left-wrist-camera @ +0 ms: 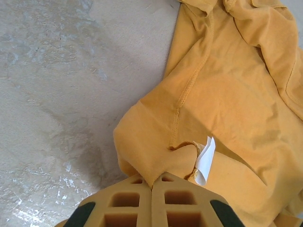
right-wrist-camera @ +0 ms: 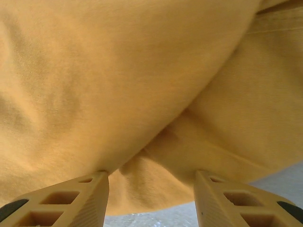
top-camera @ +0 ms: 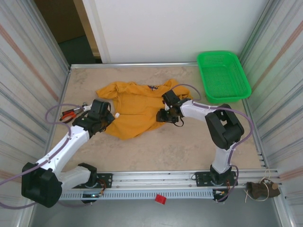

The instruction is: Fold the inside-out t-shirt

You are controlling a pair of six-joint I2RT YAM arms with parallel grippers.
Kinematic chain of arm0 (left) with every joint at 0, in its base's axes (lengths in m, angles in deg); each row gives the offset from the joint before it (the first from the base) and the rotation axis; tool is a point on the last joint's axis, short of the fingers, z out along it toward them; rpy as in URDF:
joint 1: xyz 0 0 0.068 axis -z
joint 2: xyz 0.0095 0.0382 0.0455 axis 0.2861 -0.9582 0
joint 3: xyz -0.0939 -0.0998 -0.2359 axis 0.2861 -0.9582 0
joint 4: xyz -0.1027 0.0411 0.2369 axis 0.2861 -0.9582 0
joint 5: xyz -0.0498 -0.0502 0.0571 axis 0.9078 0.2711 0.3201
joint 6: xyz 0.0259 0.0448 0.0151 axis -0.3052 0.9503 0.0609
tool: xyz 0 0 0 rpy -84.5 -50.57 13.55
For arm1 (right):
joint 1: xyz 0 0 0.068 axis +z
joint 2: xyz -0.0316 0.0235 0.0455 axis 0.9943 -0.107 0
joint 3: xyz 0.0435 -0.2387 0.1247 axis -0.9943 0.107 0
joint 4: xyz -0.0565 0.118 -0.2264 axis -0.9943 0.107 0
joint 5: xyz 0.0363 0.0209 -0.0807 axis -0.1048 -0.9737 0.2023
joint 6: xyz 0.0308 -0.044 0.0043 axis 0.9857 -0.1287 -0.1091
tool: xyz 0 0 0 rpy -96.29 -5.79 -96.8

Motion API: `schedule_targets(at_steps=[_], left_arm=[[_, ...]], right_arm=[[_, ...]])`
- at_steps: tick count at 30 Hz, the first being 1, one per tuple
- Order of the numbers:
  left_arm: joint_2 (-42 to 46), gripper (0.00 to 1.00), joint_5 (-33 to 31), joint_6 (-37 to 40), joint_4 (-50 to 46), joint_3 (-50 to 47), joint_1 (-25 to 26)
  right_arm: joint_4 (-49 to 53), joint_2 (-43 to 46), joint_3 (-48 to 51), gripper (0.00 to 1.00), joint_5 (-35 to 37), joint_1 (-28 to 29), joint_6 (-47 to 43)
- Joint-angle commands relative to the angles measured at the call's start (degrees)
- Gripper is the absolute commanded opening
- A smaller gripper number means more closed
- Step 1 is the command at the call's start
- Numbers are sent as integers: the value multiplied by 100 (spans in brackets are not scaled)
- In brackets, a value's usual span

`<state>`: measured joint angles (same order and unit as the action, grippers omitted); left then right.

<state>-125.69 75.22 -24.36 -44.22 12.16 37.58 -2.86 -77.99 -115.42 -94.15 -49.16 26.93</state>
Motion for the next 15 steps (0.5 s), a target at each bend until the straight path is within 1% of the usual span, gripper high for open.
schedule_targets(at_steps=[1, 3, 5, 7, 8, 9, 11, 15], left_arm=[[23, 0, -9, -33, -121, 75, -99], [19, 0, 31, -25, -126, 114, -166], [14, 0, 133, -29, -88, 149, -295], [14, 0, 255, -29, -24, 197, -477], [6, 0, 347, -25, 5, 236, -601], [-12, 0, 414, -11, 35, 286, -728], [-37, 0, 523, 73, 83, 427, -985], [-98, 0, 728, 301, 72, 815, -1448]], right_arm=[[78, -193, -131, 49, 8, 159, 45], [52, -310, -113, 47, 106, 203, 81], [56, -444, -114, 42, 226, 230, 107], [39, -503, -76, 24, 334, 207, 126], [38, -491, -54, 9, 380, 170, 118], [55, -412, -30, 0, 392, 94, 101], [28, -22, 79, 0, 301, -142, 69], [267, 1430, 178, 0, 183, -651, -2]])
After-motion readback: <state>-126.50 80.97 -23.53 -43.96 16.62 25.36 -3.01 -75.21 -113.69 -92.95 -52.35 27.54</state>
